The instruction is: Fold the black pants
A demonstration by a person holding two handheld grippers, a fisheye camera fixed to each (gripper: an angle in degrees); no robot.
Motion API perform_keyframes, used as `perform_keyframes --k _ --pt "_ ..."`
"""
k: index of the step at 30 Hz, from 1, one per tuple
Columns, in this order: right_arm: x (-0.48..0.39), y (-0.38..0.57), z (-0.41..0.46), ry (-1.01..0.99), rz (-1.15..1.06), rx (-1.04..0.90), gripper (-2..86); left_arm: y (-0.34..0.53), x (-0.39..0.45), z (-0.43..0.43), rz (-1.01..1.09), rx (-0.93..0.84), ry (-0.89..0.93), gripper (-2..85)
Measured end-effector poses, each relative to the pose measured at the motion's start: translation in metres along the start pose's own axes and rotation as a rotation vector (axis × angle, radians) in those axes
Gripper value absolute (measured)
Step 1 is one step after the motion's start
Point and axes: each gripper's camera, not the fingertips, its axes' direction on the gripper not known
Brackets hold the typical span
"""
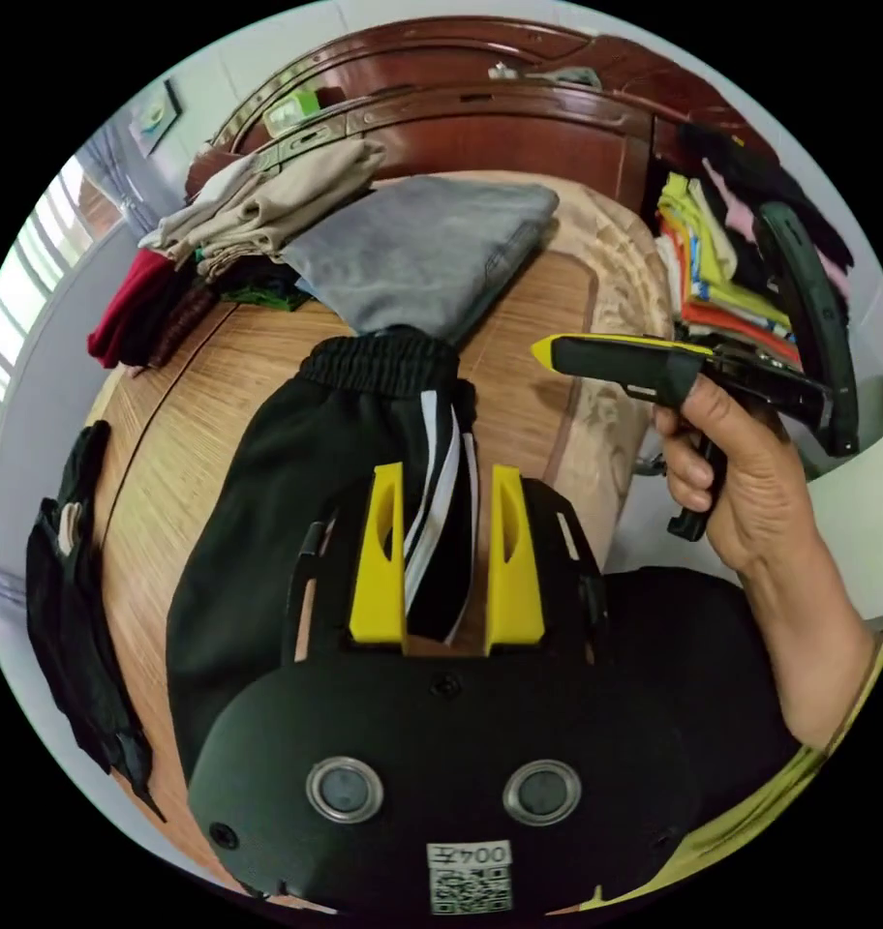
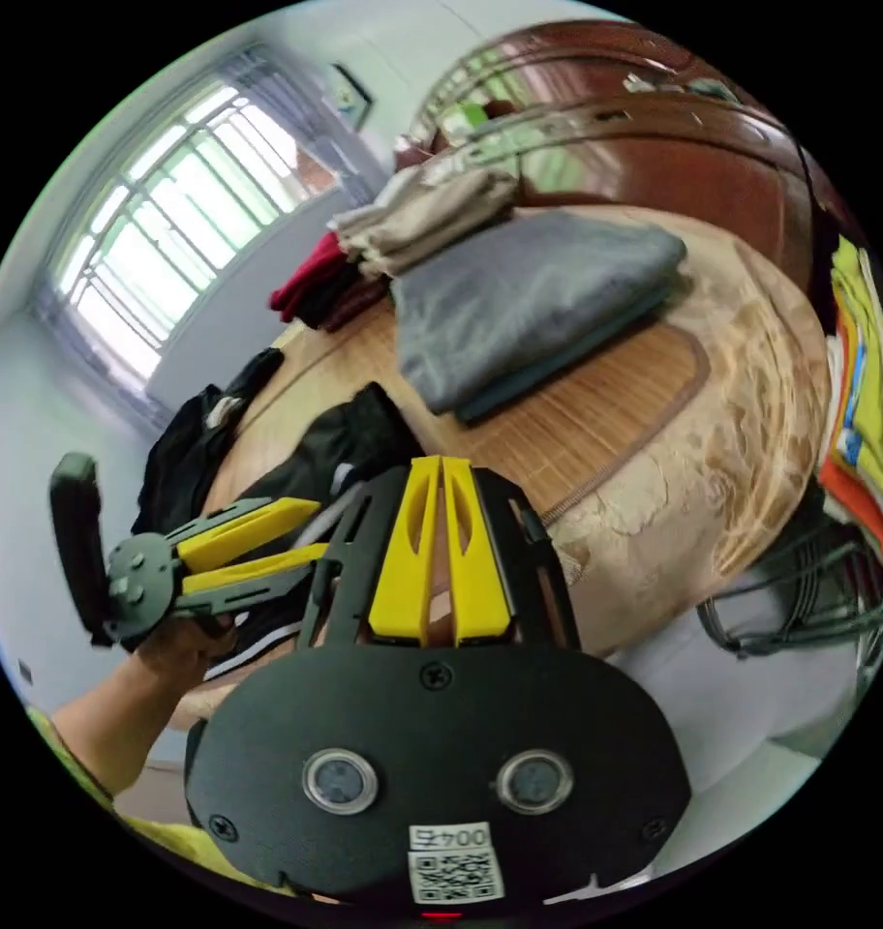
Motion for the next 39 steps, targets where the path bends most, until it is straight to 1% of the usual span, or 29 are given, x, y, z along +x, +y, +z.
perform_keyframes --k 1,3,5,6,8,9,11,12,14,15,17,18,20,23,25,27,30,32,34,36,37,38,39 --pt "-0.025 -0.006 -0.013 -0.052 -0.092 -0.002 0.3 0.021 0.003 0.004 -0.029 0.034 0.008 11.9" --pt "-0.075 -0.016 -0.020 -0.126 -0.259 -0.083 0.0 0.065 0.006 0.013 -0.088 0.077 0.014 11.6" --pt "-0.151 -0.024 -0.005 -0.212 -0.489 -0.305 -0.4 0.151 0.006 0.041 -0.221 0.087 0.092 10.8" --pt "-0.170 -0.024 0.000 -0.218 -0.543 -0.353 -0.5 0.176 0.006 0.050 -0.258 0.088 0.112 10.6" --pt "-0.238 -0.018 0.032 -0.138 -0.738 -0.545 -0.6 0.290 0.008 0.081 -0.423 0.097 0.147 9.7" --pt "-0.253 -0.015 0.042 -0.104 -0.778 -0.589 -0.6 0.321 0.008 0.088 -0.470 0.103 0.147 9.6" --pt "-0.302 -0.007 0.076 0.004 -0.911 -0.749 -0.7 0.453 0.010 0.112 -0.680 0.130 0.124 9.0" --pt "-0.312 -0.005 0.084 0.030 -0.936 -0.783 -0.7 0.485 0.010 0.118 -0.734 0.136 0.120 8.9" --pt "-0.345 0.000 0.115 0.184 -1.029 -0.920 -0.7 0.620 0.018 0.149 -0.958 0.152 0.105 8.6" --pt "-0.351 0.001 0.121 0.211 -1.048 -0.945 -0.7 0.652 0.021 0.157 -1.007 0.157 0.099 8.5" --pt "-0.376 -0.002 0.137 0.253 -1.098 -1.023 -0.7 0.768 0.046 0.192 -1.189 0.171 0.050 8.4" --pt "-0.382 -0.004 0.138 0.256 -1.106 -1.041 -0.7 0.794 0.054 0.201 -1.231 0.182 0.039 8.3" --pt "-0.403 -0.010 0.140 0.266 -1.142 -1.089 -0.7 0.884 0.088 0.242 -1.379 0.260 0.017 8.2" --pt "-0.425 -0.011 0.136 0.289 -1.185 -1.087 -0.7 0.962 0.119 0.300 -1.499 0.370 0.007 8.3" --pt "-0.437 -0.011 0.133 0.303 -1.203 -1.073 -0.7 0.990 0.127 0.335 -1.516 0.413 -0.022 8.5" --pt "-0.447 -0.012 0.129 0.313 -1.189 -1.054 -0.7 1.003 0.126 0.367 -1.488 0.411 -0.079 9.1" --pt "-0.461 -0.016 0.123 0.303 -1.193 -1.034 -0.6 1.001 0.108 0.424 -1.359 0.349 -0.177 11.0" --pt "-0.470 -0.020 0.119 0.292 -1.160 -1.025 -0.6 0.995 0.085 0.481 -1.265 0.247 -0.222 12.8" --pt "-0.476 -0.024 0.116 0.285 -1.129 -1.019 -0.5 0.993 0.068 0.528 -1.221 0.159 -0.243 13.3" --pt "-0.483 -0.025 0.114 0.281 -1.113 -1.014 -0.5 0.993 0.053 0.574 -1.180 0.099 -0.229 12.7" --pt "-0.487 -0.027 0.112 0.279 -1.101 -1.014 -0.4 0.991 0.046 0.605 -1.138 0.101 -0.184 11.6" --pt "-0.491 -0.028 0.111 0.275 -1.090 -1.016 -0.4 0.985 0.041 0.637 -1.083 0.122 -0.090 9.3" --pt "-0.493 -0.029 0.110 0.273 -1.084 -1.017 -0.4 0.980 0.039 0.651 -1.052 0.135 -0.045 8.1"
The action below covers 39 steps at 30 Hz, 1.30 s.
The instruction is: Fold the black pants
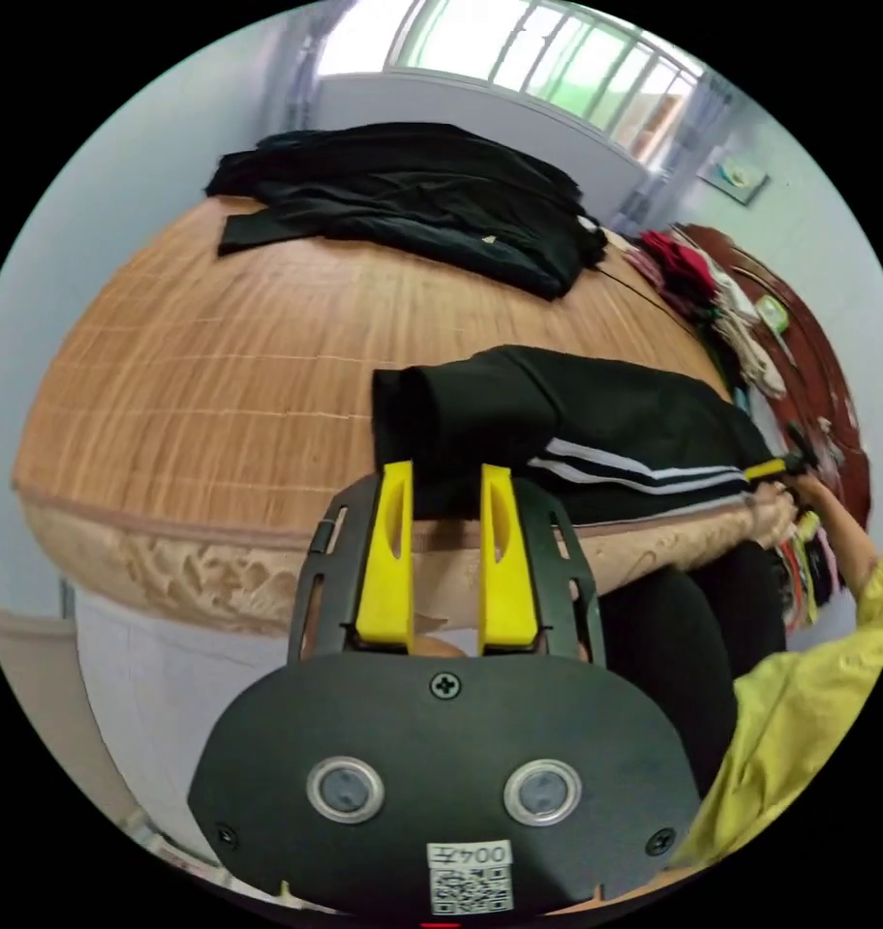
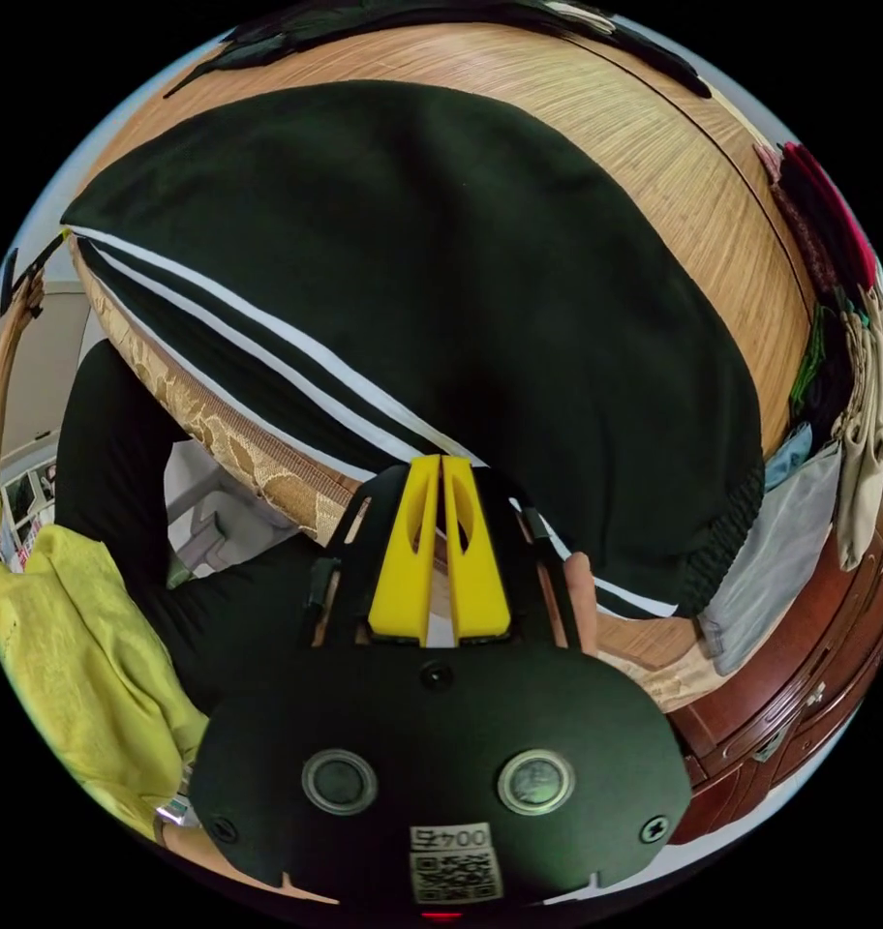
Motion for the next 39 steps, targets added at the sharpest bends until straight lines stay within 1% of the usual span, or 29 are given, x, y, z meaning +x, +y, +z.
perform_keyframes --k 1,2,6,7,9,10,11,13,14,18,21,23,25,27,30,32,35,37,39 --pt "-0.001 -0.001 -0.004 -0.009 0.006 0.001 -0.5 -0.003 0.011 0.024 0.059 -0.006 0.060 5.1" --pt "-0.002 -0.002 -0.008 -0.017 0.010 0.004 -0.5 -0.005 0.026 0.038 0.122 0.023 0.075 3.1" --pt "-0.008 -0.002 -0.018 -0.022 -0.004 0.018 -0.6 -0.001 0.066 0.047 0.309 0.133 0.070 1.3" --pt "-0.010 -0.002 -0.021 -0.021 -0.007 0.023 -0.6 0.008 0.079 0.053 0.390 0.143 0.093 1.0" --pt "-0.015 -0.001 -0.025 -0.009 -0.011 0.033 -0.5 0.022 0.091 0.087 0.465 0.041 0.079 0.8" --pt "-0.019 -0.001 -0.028 0.001 -0.012 0.039 -0.5 0.033 0.094 0.124 0.486 -0.079 0.011 0.8" --pt "-0.022 -0.001 -0.030 0.007 -0.008 0.043 -0.5 0.046 0.093 0.163 0.478 -0.178 -0.034 0.9" --pt "-0.026 -0.002 -0.034 0.014 0.000 0.043 -0.4 0.063 0.086 0.214 0.419 -0.258 -0.059 1.1" --pt "-0.029 -0.002 -0.037 0.026 -0.007 0.042 -0.2 0.074 0.081 0.243 0.361 -0.268 -0.071 1.2" --pt "-0.036 -0.003 -0.044 0.032 -0.014 0.026 0.5 0.095 0.082 0.314 0.217 -0.220 -0.006 2.1" --pt "-0.039 -0.006 -0.050 0.033 -0.008 -0.005 2.3 0.098 0.090 0.364 0.094 -0.150 0.099 3.9" --pt "-0.042 -0.006 -0.056 0.051 -0.001 -0.022 5.5 0.100 0.100 0.394 0.038 -0.097 0.174 5.4" --pt "-0.044 -0.003 -0.063 0.078 0.002 -0.020 8.0 0.104 0.105 0.417 -0.009 -0.092 0.189 6.6" --pt "-0.046 0.003 -0.076 0.059 0.000 0.013 9.7 0.110 0.107 0.439 -0.054 -0.078 0.241 7.8" --pt "-0.049 0.008 -0.103 -0.084 0.003 0.131 10.5 0.117 0.120 0.488 -0.113 -0.097 0.328 10.1" --pt "-0.059 -0.001 -0.116 -0.176 -0.010 0.202 10.7 0.116 0.142 0.537 -0.132 -0.153 0.377 12.0" --pt "-0.084 -0.029 -0.119 -0.217 -0.078 0.197 11.8 0.116 0.169 0.594 -0.189 -0.194 0.409 13.2" --pt "-0.101 -0.048 -0.118 -0.196 -0.119 0.177 12.3 0.116 0.183 0.625 -0.230 -0.222 0.432 13.7" --pt "-0.117 -0.065 -0.114 -0.161 -0.151 0.152 12.5 0.117 0.199 0.651 -0.251 -0.266 0.409 13.8"
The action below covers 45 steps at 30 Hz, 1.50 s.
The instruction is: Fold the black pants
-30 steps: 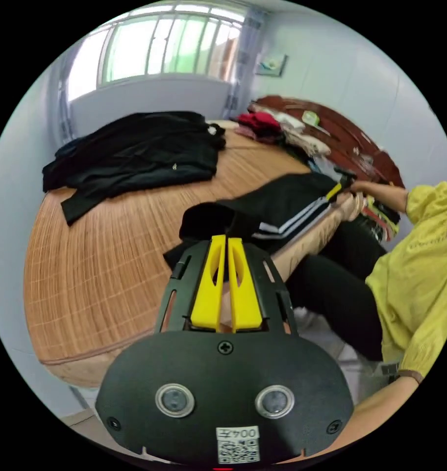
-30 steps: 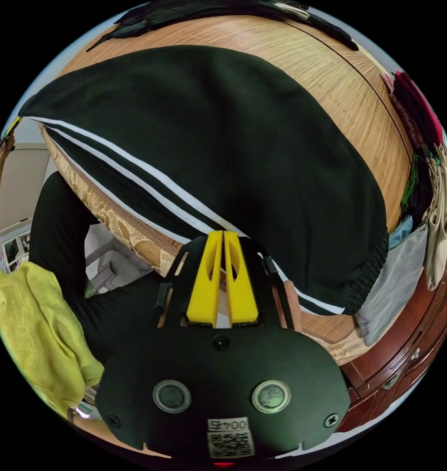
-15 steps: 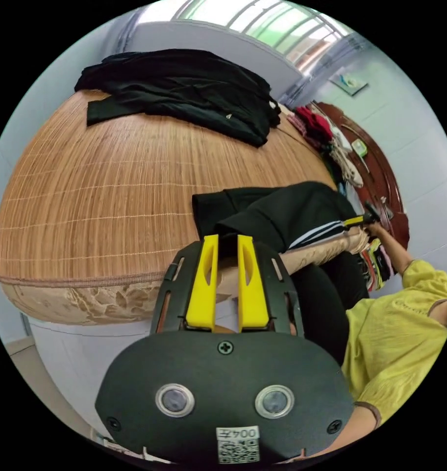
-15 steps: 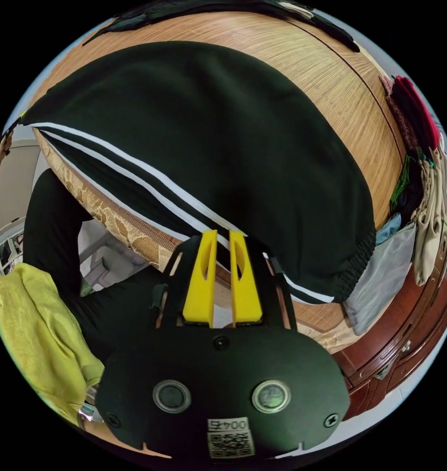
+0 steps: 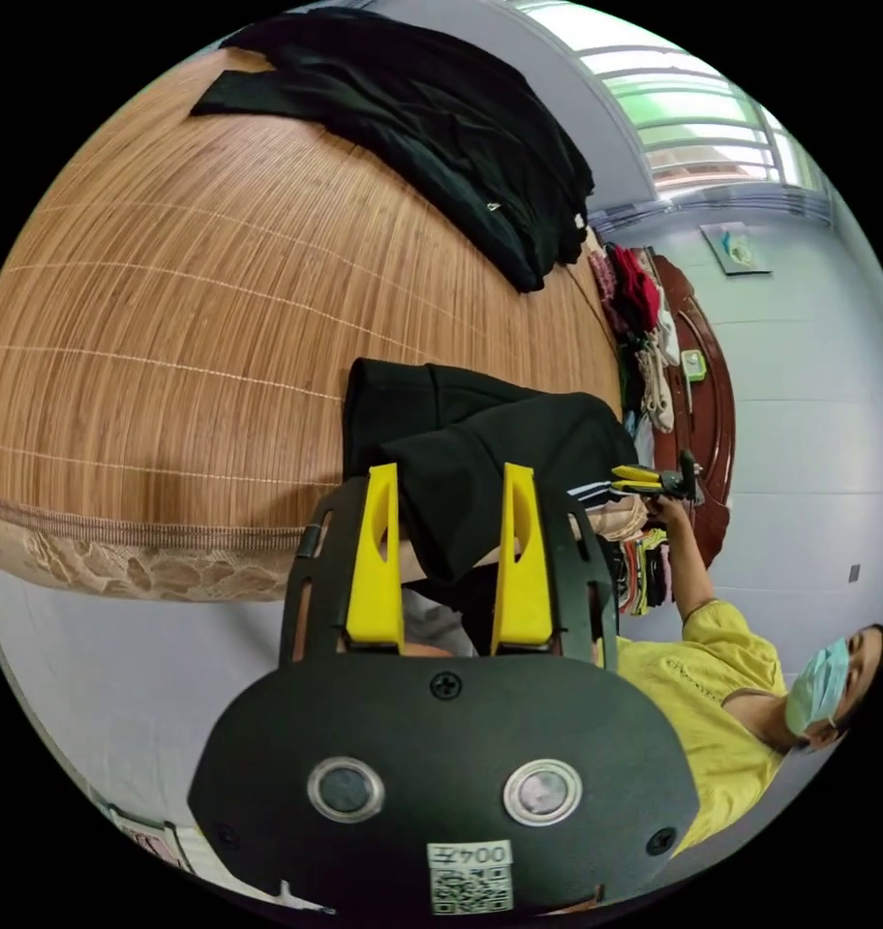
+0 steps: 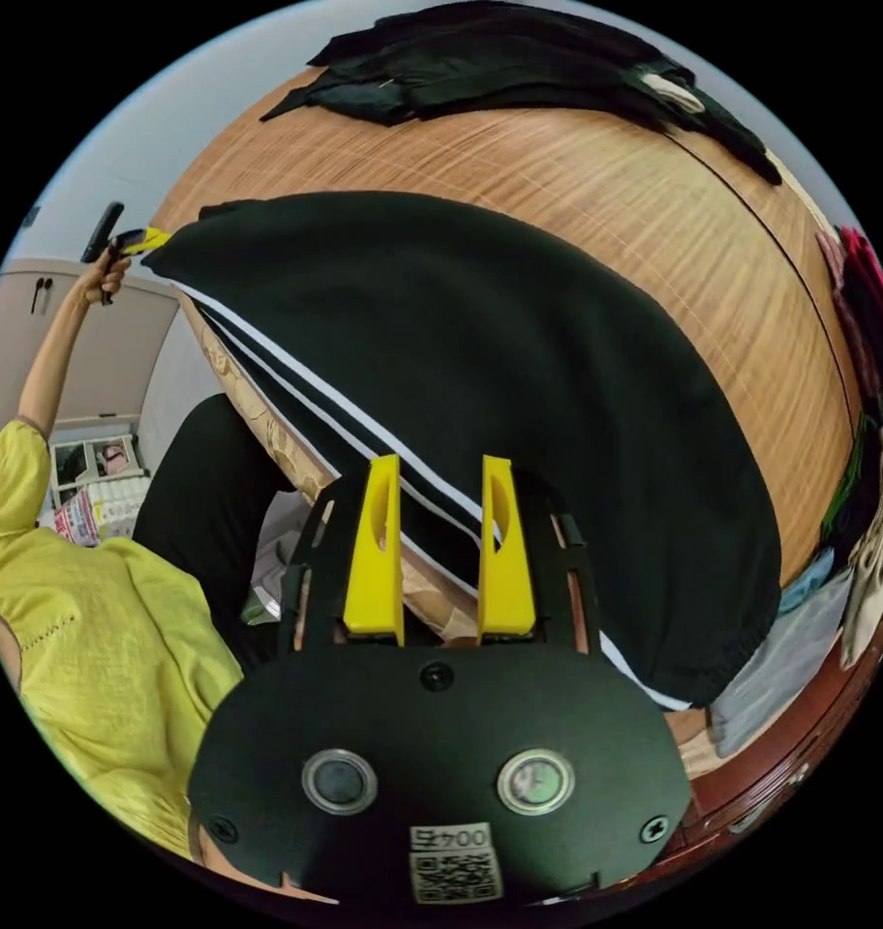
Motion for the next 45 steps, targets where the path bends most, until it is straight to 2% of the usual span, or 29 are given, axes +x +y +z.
perform_keyframes --k 4,10,15,18,23,28,30,37,42,45 --pt "-0.020 -0.030 0.032 0.059 -0.035 -0.138 12.0 -0.003 0.010 0.053 -0.049 -0.029 -0.012 13.3" --pt "-0.035 -0.035 0.038 0.126 -0.065 -0.180 11.3 0.006 0.029 0.104 -0.091 -0.014 -0.111 12.9" --pt "-0.035 -0.031 0.042 0.109 -0.058 -0.169 10.8 0.008 0.054 0.162 -0.024 -0.065 0.030 10.6" --pt "-0.039 -0.024 0.045 0.117 -0.072 -0.145 10.5 0.010 0.084 0.180 0.069 -0.049 -0.004 6.0" --pt "-0.037 -0.011 0.051 0.089 -0.065 -0.104 10.4 0.000 0.135 0.186 0.125 0.109 -0.114 3.7" --pt "-0.041 -0.006 0.060 0.096 -0.055 -0.106 10.4 -0.021 0.146 0.239 0.069 0.016 -0.281 3.4" --pt "-0.043 -0.003 0.063 0.106 -0.066 -0.107 10.6 -0.021 0.142 0.255 0.034 0.001 -0.276 3.5" --pt "-0.045 0.012 0.080 0.102 -0.050 -0.106 11.2 0.041 0.118 0.214 -0.030 0.232 -0.147 6.5" --pt "-0.042 0.030 0.088 0.079 -0.025 -0.071 12.7 0.110 0.110 0.215 0.041 0.284 -0.080 8.4" --pt "-0.045 0.054 0.075 0.017 0.000 0.050 13.6 0.158 0.099 0.235 0.054 0.305 -0.062 9.3"
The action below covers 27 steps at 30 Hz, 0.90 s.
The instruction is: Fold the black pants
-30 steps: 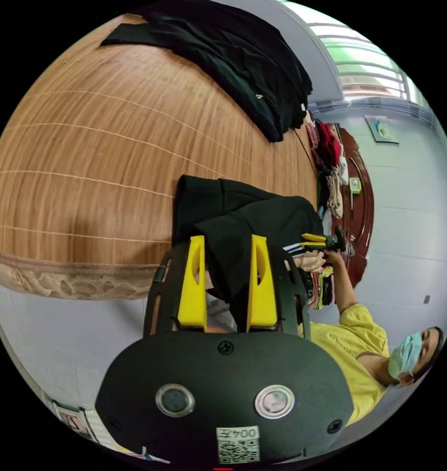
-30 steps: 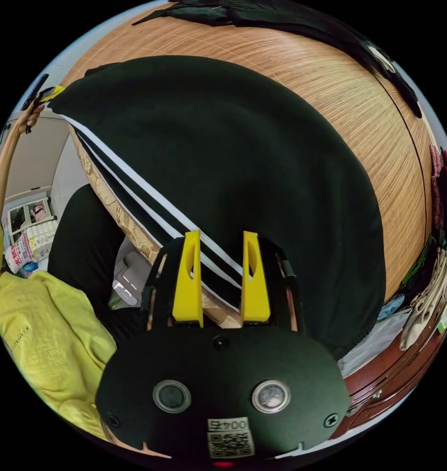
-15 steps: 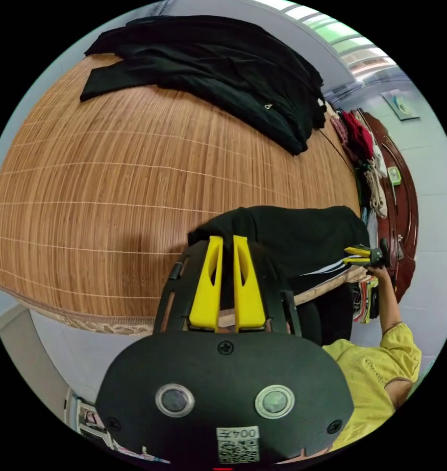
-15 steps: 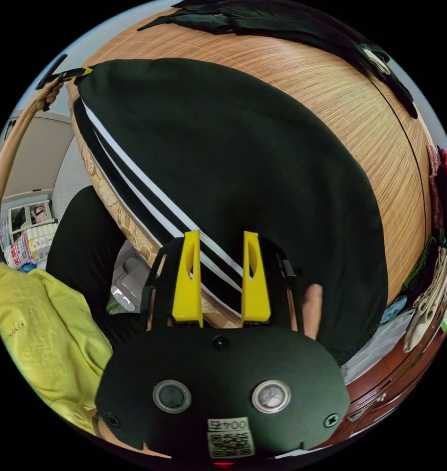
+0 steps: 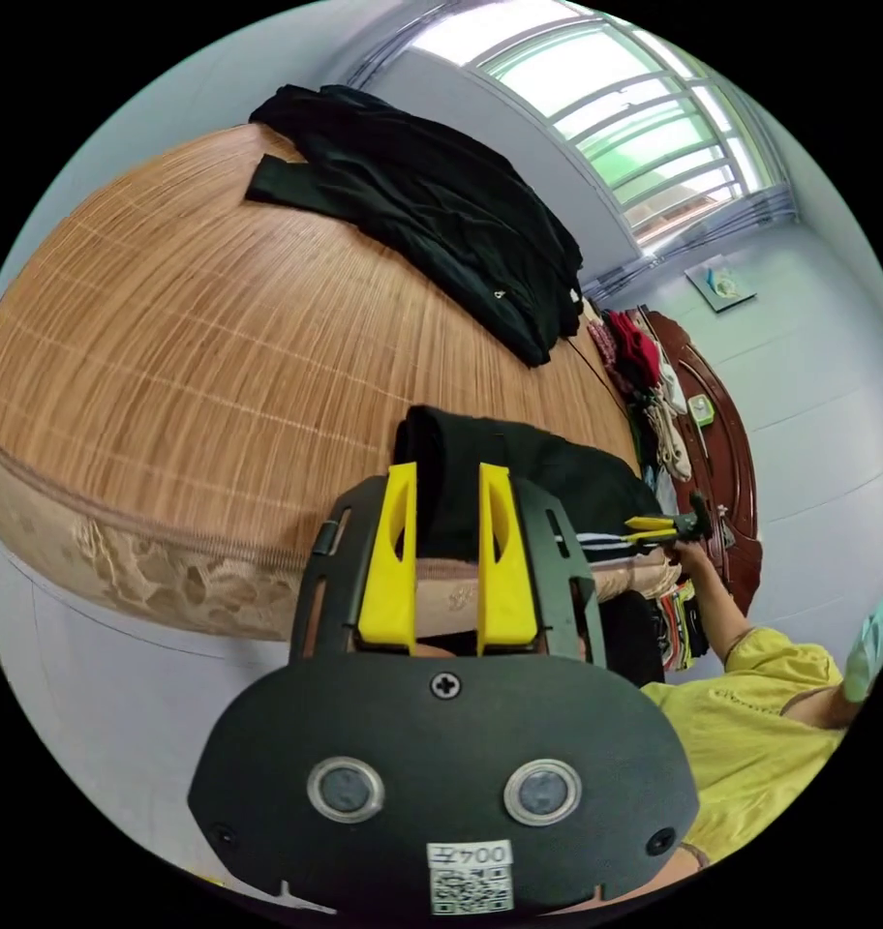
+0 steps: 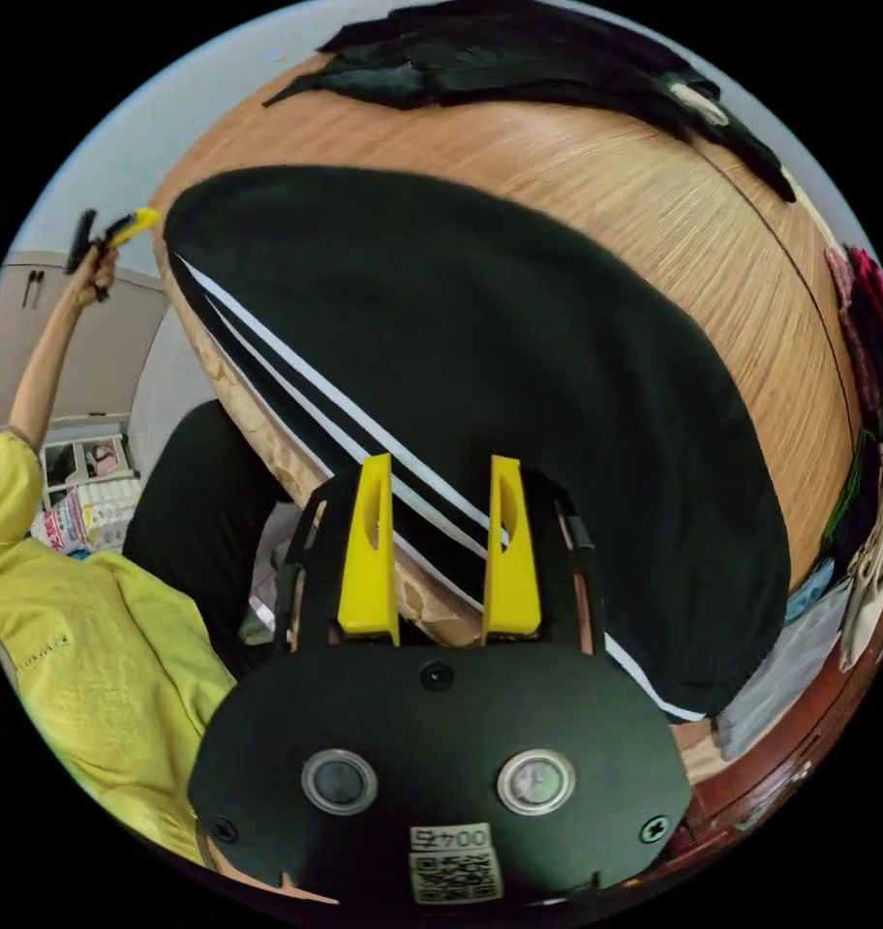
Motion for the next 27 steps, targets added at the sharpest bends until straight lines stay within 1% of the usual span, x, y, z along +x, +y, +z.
perform_keyframes --k 2,3,4,5,6,8,11,15,19,20,22,24,26,27 --pt "-0.018 0.028 -0.021 -0.009 -0.021 0.248 12.7 0.033 -0.007 0.009 0.014 -0.003 -0.020 9.9" --pt "-0.025 0.035 -0.023 -0.016 -0.036 0.311 12.4 0.039 -0.009 0.011 0.017 -0.006 -0.022 10.1" --pt "-0.040 0.046 -0.025 -0.012 -0.085 0.430 12.5 0.049 -0.012 0.015 0.018 -0.004 -0.010 10.5" --pt "-0.057 0.054 -0.022 0.014 -0.134 0.505 12.8 0.055 -0.014 0.017 0.018 0.011 0.011 11.0" --pt "-0.065 0.055 -0.018 0.033 -0.154 0.521 13.1 0.057 -0.015 0.018 0.016 0.019 0.019 11.3" --pt "-0.096 0.053 0.004 0.126 -0.232 0.505 13.7 0.058 -0.015 0.018 0.022 0.035 -0.003 11.8" --pt "-0.121 0.043 0.032 0.172 -0.308 0.442 13.7 0.051 -0.015 0.020 0.052 -0.017 -0.061 12.3" --pt "-0.135 0.034 0.057 0.237 -0.373 0.371 13.4 0.042 -0.015 0.015 0.095 -0.050 -0.099 12.4" --pt "-0.136 0.029 0.079 0.263 -0.427 0.291 9.6 0.029 -0.008 -0.002 0.190 -0.067 -0.159 10.1" --pt "-0.135 0.029 0.083 0.280 -0.428 0.281 7.1 0.024 -0.006 -0.008 0.214 -0.075 -0.167 8.6" --pt "-0.131 0.031 0.082 0.300 -0.410 0.292 4.7 0.013 -0.004 -0.025 0.224 -0.075 -0.164 5.7" --pt "-0.124 0.033 0.074 0.273 -0.365 0.336 3.8 -0.001 -0.008 -0.047 0.181 -0.049 -0.107 5.2" --pt "-0.106 0.036 0.066 0.184 -0.273 0.390 3.5 -0.022 -0.020 -0.072 0.122 -0.028 -0.015 5.9" --pt "-0.102 0.036 0.066 0.159 -0.251 0.394 3.5 -0.026 -0.023 -0.077 0.110 -0.023 -0.004 6.4"
